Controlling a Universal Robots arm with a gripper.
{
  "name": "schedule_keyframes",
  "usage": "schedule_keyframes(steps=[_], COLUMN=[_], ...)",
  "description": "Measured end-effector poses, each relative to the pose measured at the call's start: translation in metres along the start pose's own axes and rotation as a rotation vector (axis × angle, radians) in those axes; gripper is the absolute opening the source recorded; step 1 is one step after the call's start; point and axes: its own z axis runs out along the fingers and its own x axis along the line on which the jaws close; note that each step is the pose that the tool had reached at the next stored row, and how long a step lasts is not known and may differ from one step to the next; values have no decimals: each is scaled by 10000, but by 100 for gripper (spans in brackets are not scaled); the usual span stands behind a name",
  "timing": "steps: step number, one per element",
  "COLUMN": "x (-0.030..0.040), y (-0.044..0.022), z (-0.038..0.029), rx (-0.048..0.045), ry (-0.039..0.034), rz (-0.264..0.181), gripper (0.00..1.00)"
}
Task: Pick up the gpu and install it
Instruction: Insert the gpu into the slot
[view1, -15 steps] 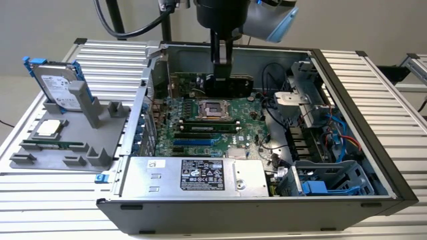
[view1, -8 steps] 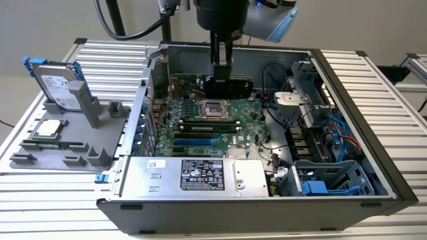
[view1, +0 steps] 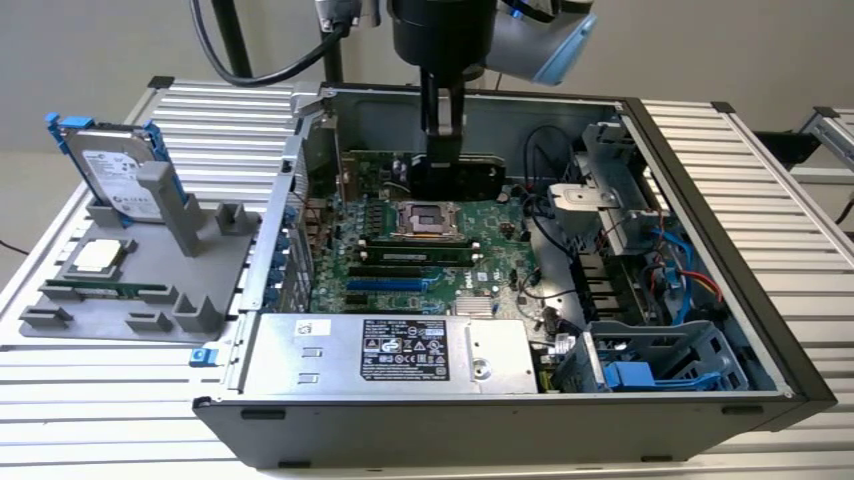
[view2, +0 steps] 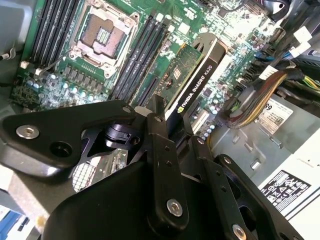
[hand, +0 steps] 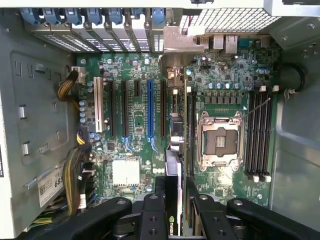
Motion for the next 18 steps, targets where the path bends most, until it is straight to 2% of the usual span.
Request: schedule_keyframes(steps=[18], x=[1], y=[5], z=[69], rx=[0], ry=[5], rz=[-1], gripper=[0])
